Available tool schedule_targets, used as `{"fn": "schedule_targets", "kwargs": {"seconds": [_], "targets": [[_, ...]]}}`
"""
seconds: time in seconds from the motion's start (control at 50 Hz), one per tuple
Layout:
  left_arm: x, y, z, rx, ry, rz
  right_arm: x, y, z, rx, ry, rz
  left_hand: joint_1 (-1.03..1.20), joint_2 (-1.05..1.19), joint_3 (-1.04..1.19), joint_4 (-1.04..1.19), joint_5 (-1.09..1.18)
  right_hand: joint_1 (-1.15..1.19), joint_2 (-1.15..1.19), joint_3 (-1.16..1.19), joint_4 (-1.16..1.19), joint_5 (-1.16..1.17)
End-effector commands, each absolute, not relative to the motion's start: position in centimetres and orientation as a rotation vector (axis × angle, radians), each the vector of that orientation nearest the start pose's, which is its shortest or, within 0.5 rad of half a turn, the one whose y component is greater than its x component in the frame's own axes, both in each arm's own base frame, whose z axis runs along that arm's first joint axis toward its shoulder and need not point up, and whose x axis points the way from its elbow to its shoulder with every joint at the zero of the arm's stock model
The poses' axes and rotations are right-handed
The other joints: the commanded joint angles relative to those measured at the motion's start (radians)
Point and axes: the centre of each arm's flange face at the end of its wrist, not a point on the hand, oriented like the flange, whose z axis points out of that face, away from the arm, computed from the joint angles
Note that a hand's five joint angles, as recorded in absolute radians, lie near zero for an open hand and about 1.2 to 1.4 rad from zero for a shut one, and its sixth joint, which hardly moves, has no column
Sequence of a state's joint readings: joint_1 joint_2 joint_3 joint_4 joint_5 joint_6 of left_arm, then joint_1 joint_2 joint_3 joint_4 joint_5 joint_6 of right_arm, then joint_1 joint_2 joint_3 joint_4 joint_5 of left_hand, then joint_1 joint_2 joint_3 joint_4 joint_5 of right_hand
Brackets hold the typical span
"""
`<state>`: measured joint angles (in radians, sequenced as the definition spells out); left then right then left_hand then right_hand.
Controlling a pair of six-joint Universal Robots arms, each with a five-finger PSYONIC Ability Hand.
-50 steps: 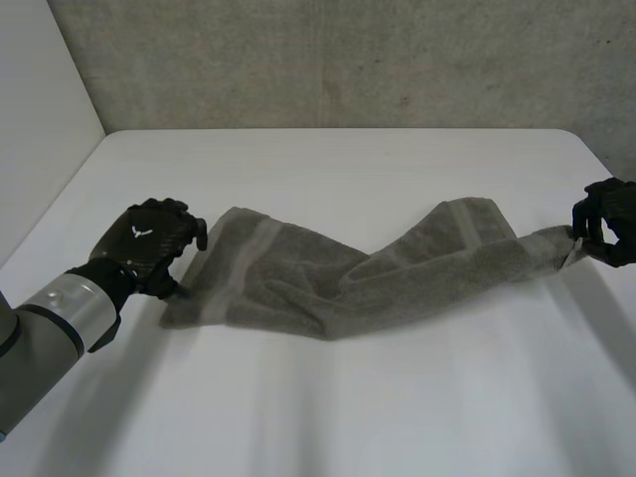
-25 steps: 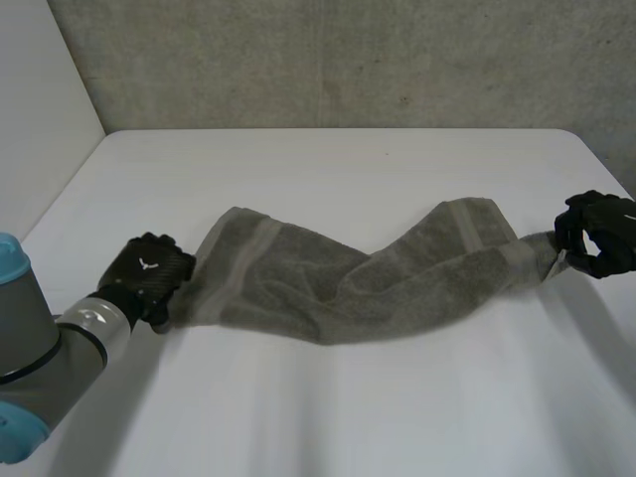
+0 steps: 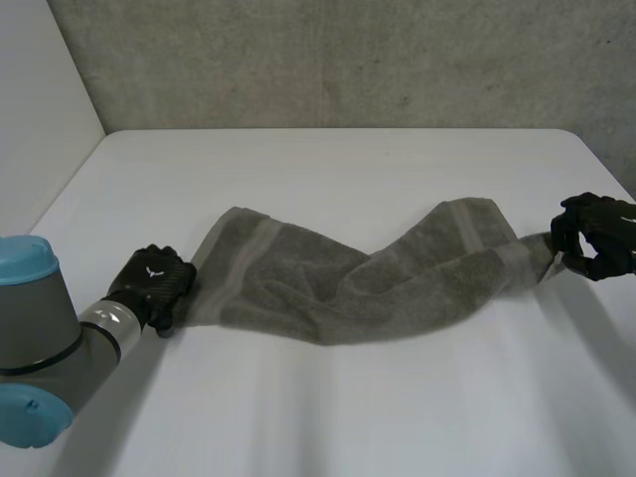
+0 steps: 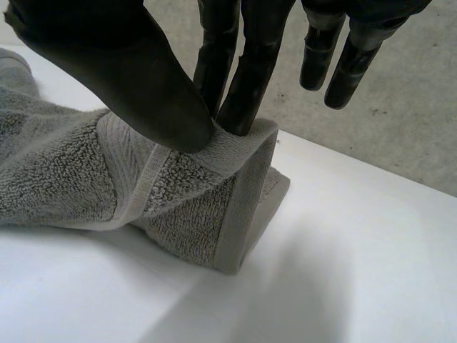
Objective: Fold the towel.
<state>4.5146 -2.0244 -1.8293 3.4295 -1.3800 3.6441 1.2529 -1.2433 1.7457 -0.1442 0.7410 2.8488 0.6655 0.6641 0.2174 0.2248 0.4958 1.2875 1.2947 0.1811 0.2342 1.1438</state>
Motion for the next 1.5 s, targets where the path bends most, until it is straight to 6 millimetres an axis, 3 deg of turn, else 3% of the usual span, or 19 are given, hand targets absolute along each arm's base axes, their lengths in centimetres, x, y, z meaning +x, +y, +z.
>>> {"fn": "schedule_targets", "kwargs": {"seconds": [0.02,0.44,0.48,0.5,0.52,0.6,0.72,0.82,0.96,0.98,1.02,1.06,1.14,1.5], "targets": [[-21.0,-28.2,11.6,1.058,2.408,-1.718,9.8,-34.1,17.8,-0.635,2.149,-1.702,0.161,0.162,-0.043,-0.050,0.156,0.109,0.102,-0.007,-0.060,0.078],[-21.2,-28.5,11.1,1.068,2.411,-1.717,9.8,-34.1,17.7,-0.631,2.152,-1.698,0.212,0.213,-0.043,-0.050,0.207,0.109,0.102,-0.007,-0.060,0.078],[-21.3,-28.5,10.8,1.073,2.421,-1.711,9.8,-34.1,17.7,-0.632,2.152,-1.699,0.442,0.443,-0.043,-0.050,0.437,0.109,0.102,-0.007,-0.060,0.078],[-21.3,-28.5,10.8,1.073,2.421,-1.711,9.8,-34.1,17.7,-0.632,2.152,-1.699,0.443,0.445,-0.043,-0.050,0.439,0.109,0.102,-0.007,-0.060,0.078],[-21.4,-28.5,10.8,1.085,2.426,-1.714,9.8,-34.1,17.7,-0.629,2.152,-1.697,0.679,0.680,-0.043,-0.050,0.674,0.109,0.102,-0.007,-0.060,0.078],[-21.5,-28.4,10.9,1.111,2.442,-1.723,9.7,-34.1,17.7,-0.625,2.155,-1.697,0.731,0.732,-0.043,-0.050,0.726,0.109,0.102,-0.007,-0.060,0.078],[-21.5,-28.8,11.8,1.096,2.425,-1.765,9.4,-34.2,17.8,-0.613,2.162,-1.703,0.731,0.732,-0.043,-0.050,0.726,0.109,0.102,-0.007,-0.060,0.078],[-20.9,-28.8,14.6,1.025,2.405,-1.847,9.4,-33.7,18.5,-0.599,2.170,-1.671,0.731,0.732,-0.043,-0.050,0.726,0.109,0.102,-0.007,-0.060,0.078],[-20.7,-28.6,15.0,1.018,2.417,-1.868,9.4,-33.3,19.1,-0.609,2.138,-1.641,0.731,0.732,-0.043,-0.050,0.726,0.109,0.102,-0.007,-0.060,0.078],[-20.8,-28.4,14.7,1.029,2.430,-1.859,9.4,-33.2,19.0,-0.612,2.130,-1.634,0.632,0.634,-0.043,-0.050,0.627,0.109,0.102,-0.007,-0.060,0.078],[-20.7,-28.1,14.2,1.034,2.453,-1.835,9.7,-33.0,18.9,-0.614,2.127,-1.623,0.097,0.099,-0.043,-0.050,0.092,0.109,0.102,-0.007,-0.060,0.078],[-20.7,-28.0,13.8,1.039,2.465,-1.821,9.7,-33.0,18.9,-0.613,2.128,-1.621,0.024,0.026,-0.043,-0.050,0.019,0.109,0.102,-0.007,-0.060,0.078],[-20.8,-27.9,12.6,1.047,2.502,-1.777,9.8,-32.9,18.8,-0.616,2.126,-1.617,0.027,0.028,-0.043,-0.050,0.022,0.109,0.102,-0.007,-0.060,0.078],[-20.8,-28.9,11.4,1.046,2.509,-1.763,9.9,-32.8,18.5,-0.683,2.138,-1.635,0.073,0.075,-0.043,-0.050,0.068,0.109,0.102,-0.007,-0.060,0.078]]}}
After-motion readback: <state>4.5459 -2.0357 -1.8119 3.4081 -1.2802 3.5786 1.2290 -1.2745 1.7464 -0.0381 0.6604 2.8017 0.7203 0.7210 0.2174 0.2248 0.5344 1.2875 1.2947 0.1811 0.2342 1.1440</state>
